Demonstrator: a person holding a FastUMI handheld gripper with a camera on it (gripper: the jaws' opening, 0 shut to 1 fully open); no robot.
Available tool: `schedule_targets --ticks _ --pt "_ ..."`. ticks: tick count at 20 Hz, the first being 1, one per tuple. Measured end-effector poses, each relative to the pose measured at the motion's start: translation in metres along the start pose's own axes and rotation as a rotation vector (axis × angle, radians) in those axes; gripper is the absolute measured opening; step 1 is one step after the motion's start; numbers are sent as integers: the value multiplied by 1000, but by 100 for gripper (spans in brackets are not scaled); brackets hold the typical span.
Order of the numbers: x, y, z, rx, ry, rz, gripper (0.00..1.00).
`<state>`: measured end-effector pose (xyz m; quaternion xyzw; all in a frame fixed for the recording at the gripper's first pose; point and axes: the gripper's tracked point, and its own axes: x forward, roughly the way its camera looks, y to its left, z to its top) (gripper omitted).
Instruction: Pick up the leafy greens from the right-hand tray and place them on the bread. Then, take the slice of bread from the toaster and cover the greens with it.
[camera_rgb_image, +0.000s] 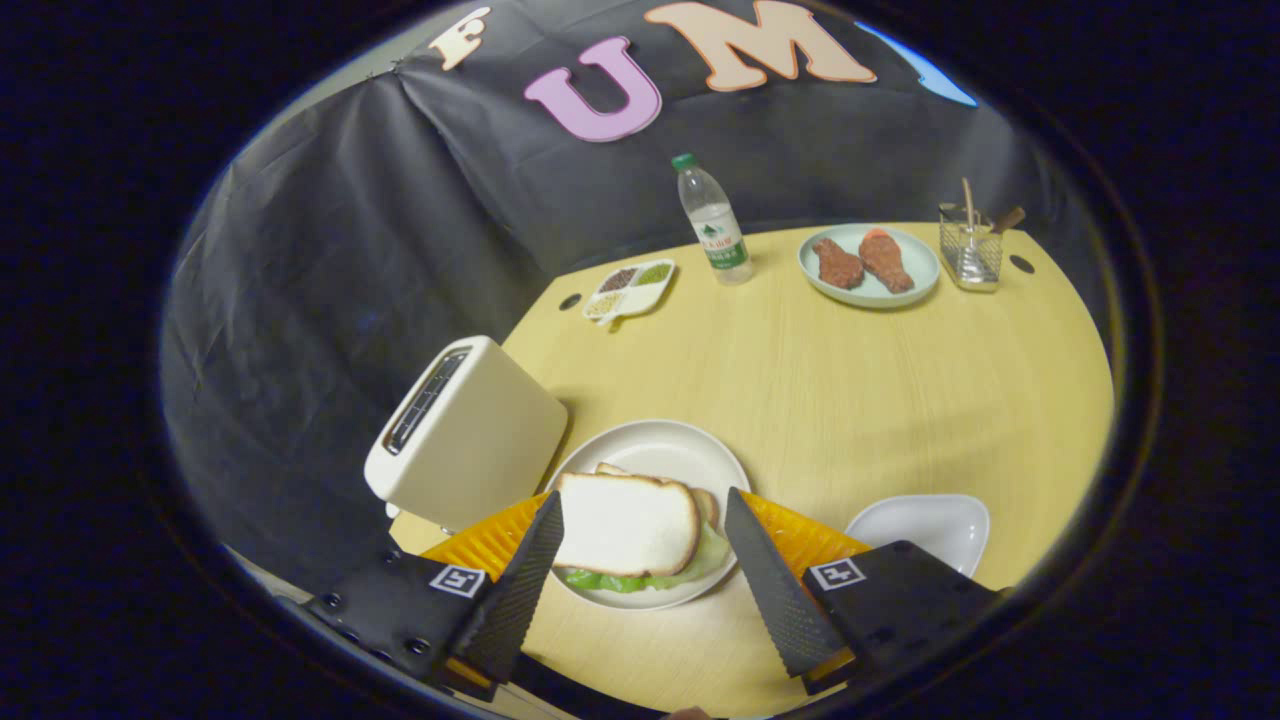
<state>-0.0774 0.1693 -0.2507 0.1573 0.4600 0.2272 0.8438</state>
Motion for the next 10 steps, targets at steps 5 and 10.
schedule_targets --ticks 5,10 --pt "-48 -2 47 -79 -178 -25 100" --pt "-104 -18 98 -158 -406 -117 100"
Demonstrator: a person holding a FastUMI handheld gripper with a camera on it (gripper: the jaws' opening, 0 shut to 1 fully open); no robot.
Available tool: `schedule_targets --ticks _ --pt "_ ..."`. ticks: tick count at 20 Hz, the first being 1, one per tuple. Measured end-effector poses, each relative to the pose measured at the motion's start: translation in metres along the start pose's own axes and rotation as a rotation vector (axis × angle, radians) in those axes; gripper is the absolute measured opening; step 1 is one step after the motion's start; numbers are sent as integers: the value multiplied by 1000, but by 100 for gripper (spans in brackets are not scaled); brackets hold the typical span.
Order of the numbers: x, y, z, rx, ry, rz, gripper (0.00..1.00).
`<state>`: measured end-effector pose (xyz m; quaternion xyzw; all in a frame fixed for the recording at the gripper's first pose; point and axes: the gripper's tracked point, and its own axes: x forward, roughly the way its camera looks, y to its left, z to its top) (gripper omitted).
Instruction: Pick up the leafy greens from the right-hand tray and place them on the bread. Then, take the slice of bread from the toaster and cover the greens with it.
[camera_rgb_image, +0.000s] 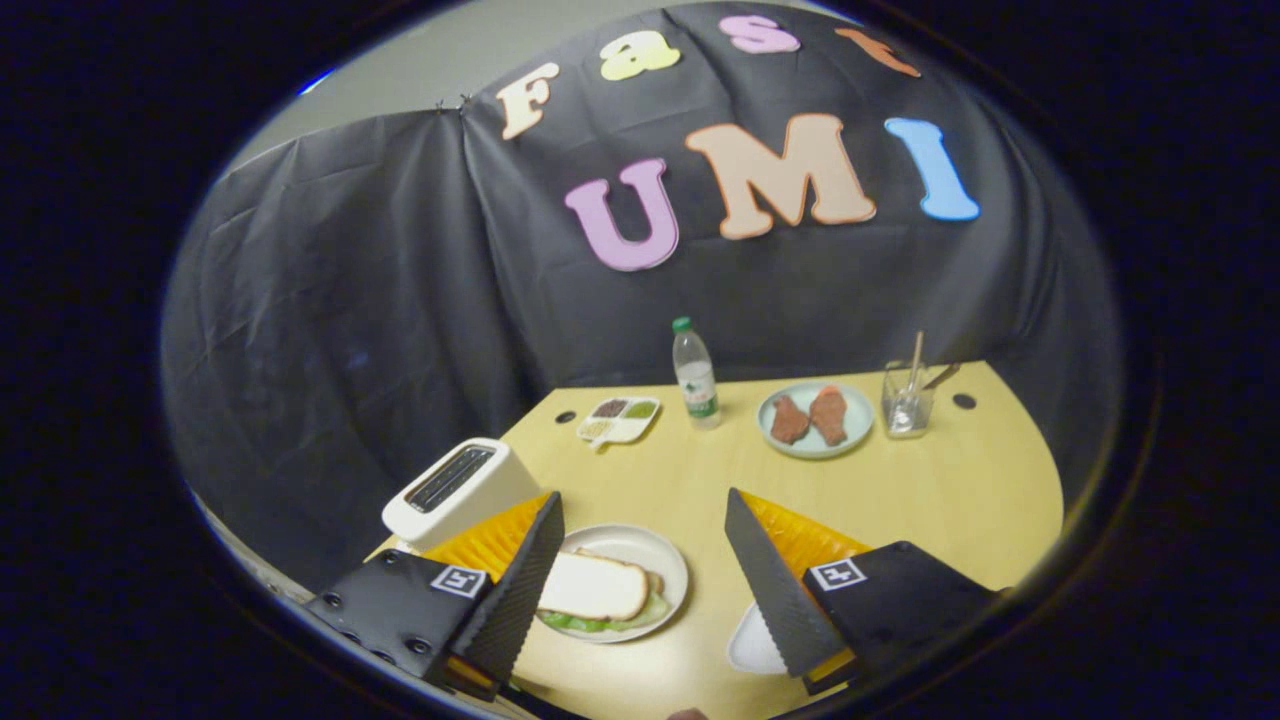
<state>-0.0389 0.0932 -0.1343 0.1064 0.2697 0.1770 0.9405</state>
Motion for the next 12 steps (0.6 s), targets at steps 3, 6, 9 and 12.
schedule_targets --ticks 3,6,9,12 --pt "-19 -17 29 -73 -101 -69 100" --pt "-31 -32 58 -139 -196 -158 100" --pt "-45 -40 78 -145 -261 -210 100" --pt "-64 -52 98 -139 -327 -256 100"
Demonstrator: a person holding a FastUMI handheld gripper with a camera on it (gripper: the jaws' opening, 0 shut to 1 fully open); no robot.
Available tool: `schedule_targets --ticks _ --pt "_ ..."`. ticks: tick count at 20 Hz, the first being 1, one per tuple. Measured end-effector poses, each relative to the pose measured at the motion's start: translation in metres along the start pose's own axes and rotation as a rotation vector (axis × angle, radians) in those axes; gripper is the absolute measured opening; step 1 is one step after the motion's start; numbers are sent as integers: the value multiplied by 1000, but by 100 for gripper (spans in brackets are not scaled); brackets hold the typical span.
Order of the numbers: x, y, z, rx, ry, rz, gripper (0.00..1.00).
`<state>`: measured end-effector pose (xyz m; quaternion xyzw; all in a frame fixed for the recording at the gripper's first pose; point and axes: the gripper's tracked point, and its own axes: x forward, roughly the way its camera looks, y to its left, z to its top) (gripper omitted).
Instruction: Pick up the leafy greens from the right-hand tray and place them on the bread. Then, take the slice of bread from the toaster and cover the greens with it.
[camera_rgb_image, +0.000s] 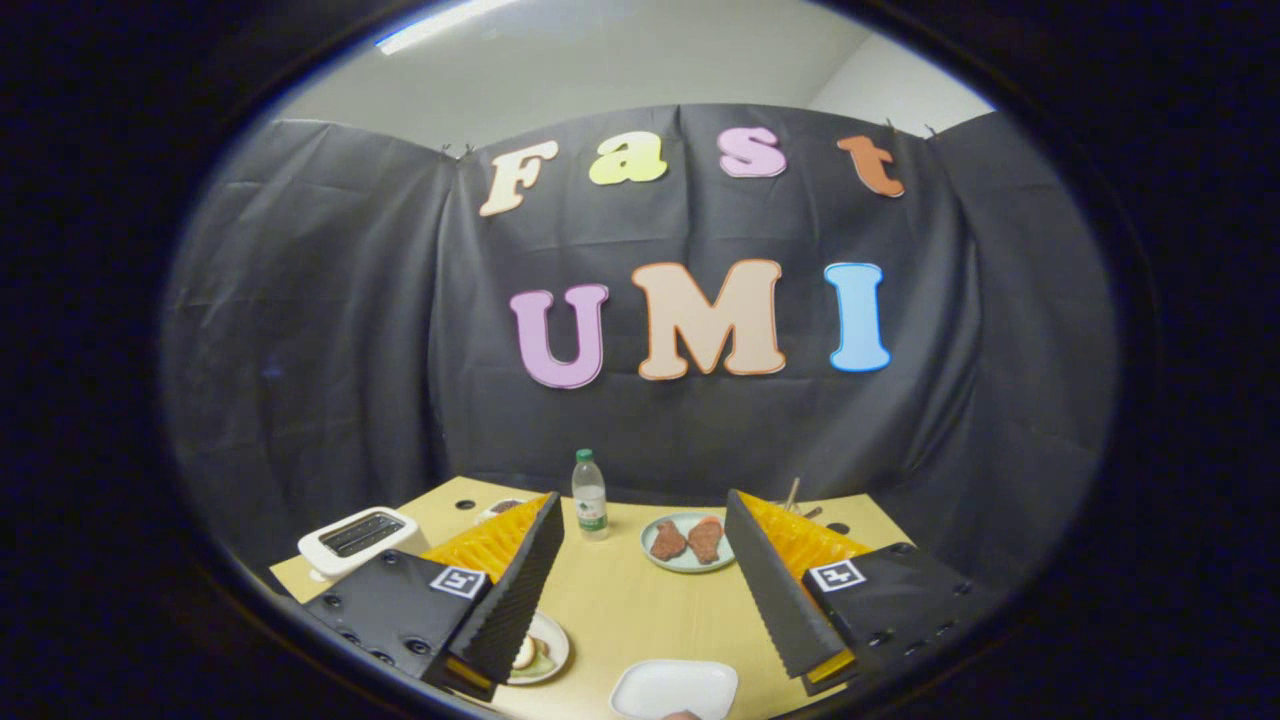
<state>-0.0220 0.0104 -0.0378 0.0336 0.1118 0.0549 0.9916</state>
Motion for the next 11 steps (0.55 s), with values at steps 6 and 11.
schedule_targets --ticks 6,11 --pt "-16 -36 34 -14 -115 -114 100" --pt "-30 -52 43 -19 -137 -167 100"
